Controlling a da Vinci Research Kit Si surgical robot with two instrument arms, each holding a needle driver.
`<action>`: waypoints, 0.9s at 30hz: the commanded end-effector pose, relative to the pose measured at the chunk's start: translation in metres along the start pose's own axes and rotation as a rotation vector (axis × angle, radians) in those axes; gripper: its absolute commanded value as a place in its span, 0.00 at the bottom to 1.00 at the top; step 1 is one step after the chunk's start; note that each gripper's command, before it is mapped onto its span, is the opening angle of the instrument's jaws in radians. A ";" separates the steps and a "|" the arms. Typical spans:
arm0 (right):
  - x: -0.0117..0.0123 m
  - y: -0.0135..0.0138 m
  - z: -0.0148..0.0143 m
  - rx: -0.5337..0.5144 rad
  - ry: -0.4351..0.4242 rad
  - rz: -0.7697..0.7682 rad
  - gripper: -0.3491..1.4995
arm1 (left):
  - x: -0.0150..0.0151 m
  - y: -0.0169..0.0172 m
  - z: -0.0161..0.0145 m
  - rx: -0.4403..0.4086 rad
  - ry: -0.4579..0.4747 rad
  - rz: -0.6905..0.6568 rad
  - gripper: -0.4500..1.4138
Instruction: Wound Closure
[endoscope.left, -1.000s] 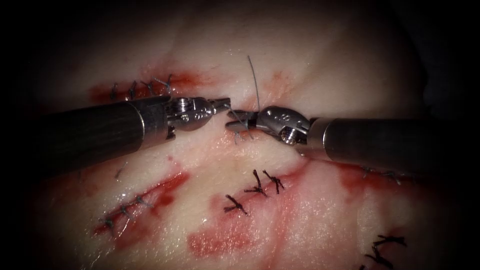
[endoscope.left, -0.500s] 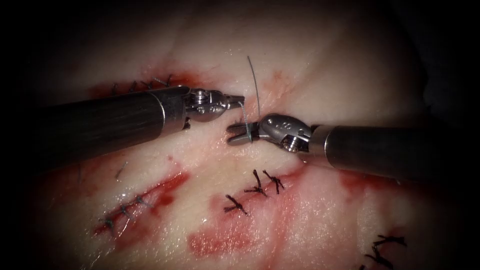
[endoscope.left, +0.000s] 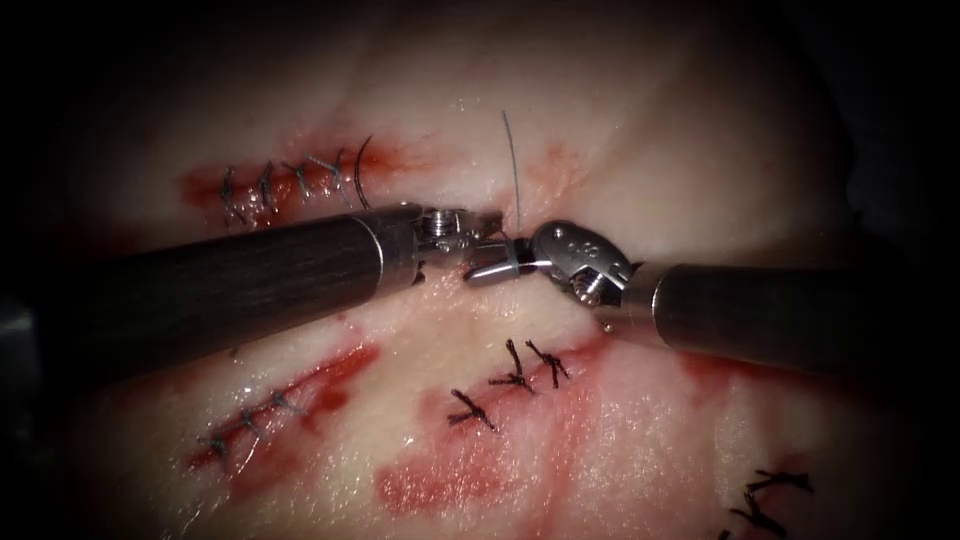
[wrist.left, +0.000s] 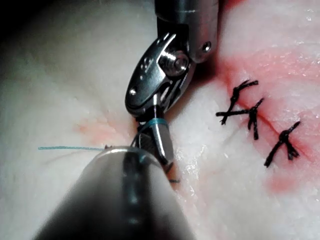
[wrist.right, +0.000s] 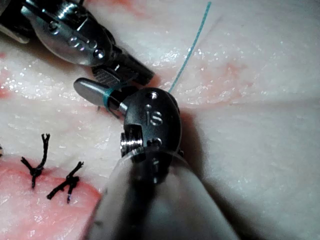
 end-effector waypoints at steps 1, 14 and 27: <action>-0.0001 0.0003 0.0009 -0.016 0.028 0.014 0.41 | 0.0002 -0.0006 0.0006 0.005 0.003 0.001 0.00; 0.0004 0.0013 -0.0011 -0.128 0.171 0.057 0.45 | -0.0003 0.0014 -0.0010 0.025 0.027 -0.013 0.00; 0.0011 0.0017 -0.0022 -0.164 0.214 0.100 0.50 | -0.0003 0.0024 -0.0015 0.039 0.055 -0.039 0.00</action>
